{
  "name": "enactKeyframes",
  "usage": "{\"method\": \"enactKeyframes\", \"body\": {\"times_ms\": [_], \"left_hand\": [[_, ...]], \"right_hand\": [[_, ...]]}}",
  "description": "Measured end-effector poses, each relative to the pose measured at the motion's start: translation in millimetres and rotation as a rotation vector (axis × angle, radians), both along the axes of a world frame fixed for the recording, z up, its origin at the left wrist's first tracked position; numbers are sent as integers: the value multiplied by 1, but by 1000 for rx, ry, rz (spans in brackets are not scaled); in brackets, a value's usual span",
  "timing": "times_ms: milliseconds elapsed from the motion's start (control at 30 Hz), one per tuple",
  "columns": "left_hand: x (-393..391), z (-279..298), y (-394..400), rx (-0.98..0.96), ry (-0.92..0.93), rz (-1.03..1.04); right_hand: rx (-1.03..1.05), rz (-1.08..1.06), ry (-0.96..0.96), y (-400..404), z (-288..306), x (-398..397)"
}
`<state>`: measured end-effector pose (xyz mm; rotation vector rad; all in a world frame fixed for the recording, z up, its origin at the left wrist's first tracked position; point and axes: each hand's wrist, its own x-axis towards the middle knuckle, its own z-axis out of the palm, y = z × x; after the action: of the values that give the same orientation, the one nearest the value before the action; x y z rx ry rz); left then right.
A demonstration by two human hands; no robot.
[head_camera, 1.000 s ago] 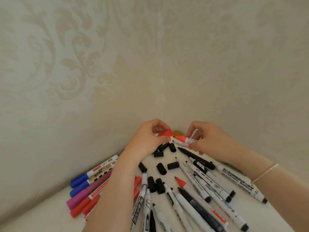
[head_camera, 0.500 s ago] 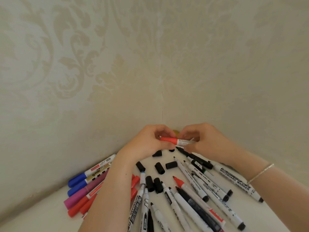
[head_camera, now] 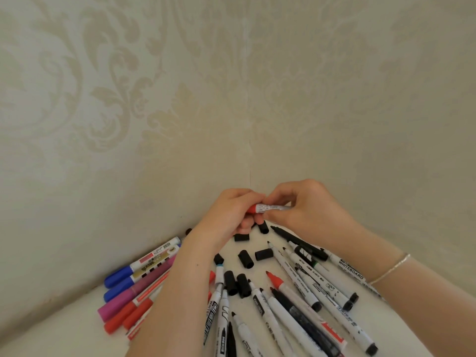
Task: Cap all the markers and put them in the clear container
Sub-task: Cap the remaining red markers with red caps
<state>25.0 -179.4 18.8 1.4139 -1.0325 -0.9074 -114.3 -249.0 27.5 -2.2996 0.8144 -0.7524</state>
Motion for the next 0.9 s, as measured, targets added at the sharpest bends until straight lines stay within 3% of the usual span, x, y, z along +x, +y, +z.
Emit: {"method": "enactKeyframes", "body": {"times_ms": [167,367,467,600,767,833,900], "left_hand": [[-2,7,1,-46,-33,20],[10,14,12,61,-28,-18],[27,20,30,104,-73,-12],[46,30,48,-19,-62,253],[32,37,42,-194,-6,312],[31,43,46,-189,-208,390],[40,44,55,-21,-511,405]], "right_hand": [[-68,-41,7,6,11,2],[120,19,-95,2,-4,2],[115,69,-28,4,-10,2],[157,187,6,14,-10,4],[95,344,100,46,3,13],[67,315,196,45,7,13],[46,188,333,31,7,9]]}}
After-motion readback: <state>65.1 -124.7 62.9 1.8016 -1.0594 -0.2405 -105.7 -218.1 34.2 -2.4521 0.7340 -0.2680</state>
